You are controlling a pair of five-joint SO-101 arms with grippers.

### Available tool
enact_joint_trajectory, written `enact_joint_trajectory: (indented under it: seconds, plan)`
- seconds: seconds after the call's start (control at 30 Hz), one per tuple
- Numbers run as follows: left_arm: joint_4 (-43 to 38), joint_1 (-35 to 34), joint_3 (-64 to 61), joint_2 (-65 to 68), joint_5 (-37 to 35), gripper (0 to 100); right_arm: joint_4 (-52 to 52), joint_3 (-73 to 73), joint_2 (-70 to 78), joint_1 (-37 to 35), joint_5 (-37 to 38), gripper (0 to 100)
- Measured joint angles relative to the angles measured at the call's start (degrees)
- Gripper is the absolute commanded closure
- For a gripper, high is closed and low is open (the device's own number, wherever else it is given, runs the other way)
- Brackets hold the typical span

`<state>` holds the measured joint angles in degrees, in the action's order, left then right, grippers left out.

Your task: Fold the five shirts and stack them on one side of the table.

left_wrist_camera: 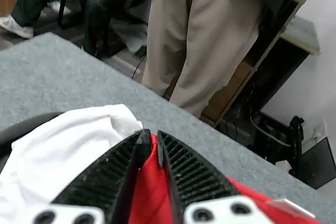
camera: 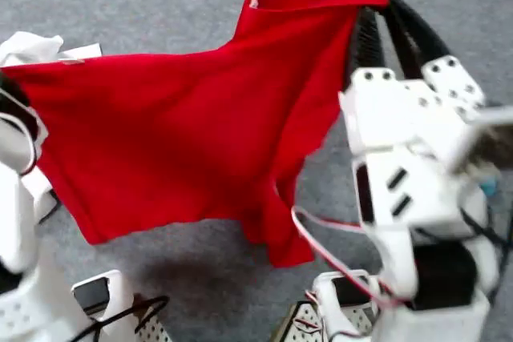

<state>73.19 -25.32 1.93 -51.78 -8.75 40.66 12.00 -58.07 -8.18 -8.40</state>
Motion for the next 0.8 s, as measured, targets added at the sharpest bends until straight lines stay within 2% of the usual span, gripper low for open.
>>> enact_joint_trajectory:
  seconds: [0.1,0.37,0.63,0.8]
  plan:
    - [4.6,0.0,7.9,0.0,0.0,98,4.8,-8.2,0.0,-0.8,0.0,99.5]
    - [14.4,5.8,26.9,-1.1,0.0,98,15.6,-25.3,-0.4,-7.9,0.4,99.5]
    - [16.0,6.2,27.3,-1.0,0.0,98,21.6,-26.9,-0.5,-8.8,3.3,99.5]
    - [20.0,6.2,24.6,-0.4,0.0,98,31.4,-24.1,0.0,-11.4,7.3,99.5]
